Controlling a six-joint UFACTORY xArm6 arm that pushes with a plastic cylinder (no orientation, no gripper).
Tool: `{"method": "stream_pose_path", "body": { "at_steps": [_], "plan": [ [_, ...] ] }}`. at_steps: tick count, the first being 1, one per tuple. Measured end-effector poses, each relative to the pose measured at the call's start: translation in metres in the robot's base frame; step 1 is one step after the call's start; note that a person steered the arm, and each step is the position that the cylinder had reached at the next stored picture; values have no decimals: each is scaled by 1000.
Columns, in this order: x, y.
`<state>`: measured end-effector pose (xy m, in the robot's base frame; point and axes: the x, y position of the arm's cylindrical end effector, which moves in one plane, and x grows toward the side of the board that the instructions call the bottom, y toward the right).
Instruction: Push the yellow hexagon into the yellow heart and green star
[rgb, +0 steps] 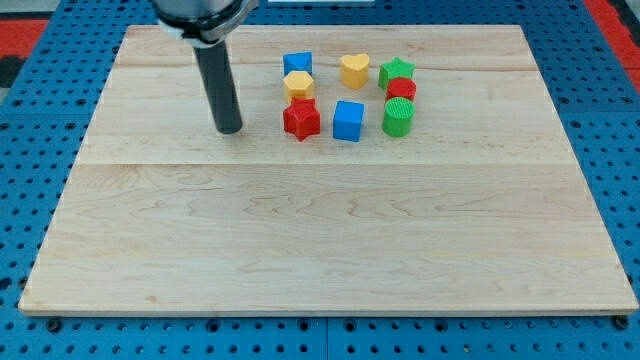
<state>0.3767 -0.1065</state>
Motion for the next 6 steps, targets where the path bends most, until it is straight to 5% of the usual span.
{"method": "stream_pose_path", "body": {
  "at_steps": [3, 6],
  "plan": [
    [-47, 32],
    [-68, 143]
  ]
}}
